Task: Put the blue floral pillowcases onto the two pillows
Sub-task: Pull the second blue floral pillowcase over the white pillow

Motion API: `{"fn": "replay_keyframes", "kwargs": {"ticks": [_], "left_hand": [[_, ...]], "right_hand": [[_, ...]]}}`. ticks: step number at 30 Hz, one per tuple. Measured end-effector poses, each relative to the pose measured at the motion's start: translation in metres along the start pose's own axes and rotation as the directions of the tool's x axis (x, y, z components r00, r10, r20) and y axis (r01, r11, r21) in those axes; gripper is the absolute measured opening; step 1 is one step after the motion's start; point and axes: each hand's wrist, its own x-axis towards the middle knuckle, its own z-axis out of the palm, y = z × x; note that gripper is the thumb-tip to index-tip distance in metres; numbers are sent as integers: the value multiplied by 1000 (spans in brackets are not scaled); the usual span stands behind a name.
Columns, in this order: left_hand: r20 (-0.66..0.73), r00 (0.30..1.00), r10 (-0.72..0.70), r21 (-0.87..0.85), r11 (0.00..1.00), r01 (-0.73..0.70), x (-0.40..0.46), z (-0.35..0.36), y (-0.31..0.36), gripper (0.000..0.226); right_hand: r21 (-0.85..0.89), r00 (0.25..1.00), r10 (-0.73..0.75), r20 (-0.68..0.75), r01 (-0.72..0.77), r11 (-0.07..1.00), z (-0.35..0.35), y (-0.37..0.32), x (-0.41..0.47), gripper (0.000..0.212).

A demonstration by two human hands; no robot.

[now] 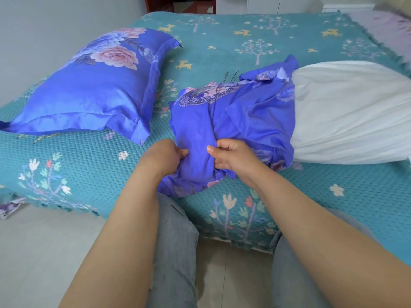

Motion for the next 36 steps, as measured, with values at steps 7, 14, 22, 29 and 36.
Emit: {"fn": "replay_keyframes", "kwargs": {"ticks": [7,14,22,29,36], "left_hand": [[-78,988,132,38,991,-130,-7,7,12,31],[-187,938,292,-123,940,-317,-6,30,44,22],[-227,957,183,-210,950,-232,7,34,40,22],[-181,974,134,-388,900,-196,14,26,20,32],[-115,980,-163,-69,985,156,21,13,2,76]], "right_hand": [[9,979,161,123,-163,987,0,2,8,2],[203,972,205,114,-225,953,16,8,22,23],[234,970,154,189,-197,952,12,14,24,27],[170,984,179,-5,-176,970,26,20,14,8],[138,937,69,-342,-22,990,23,-5,8,16]]}}
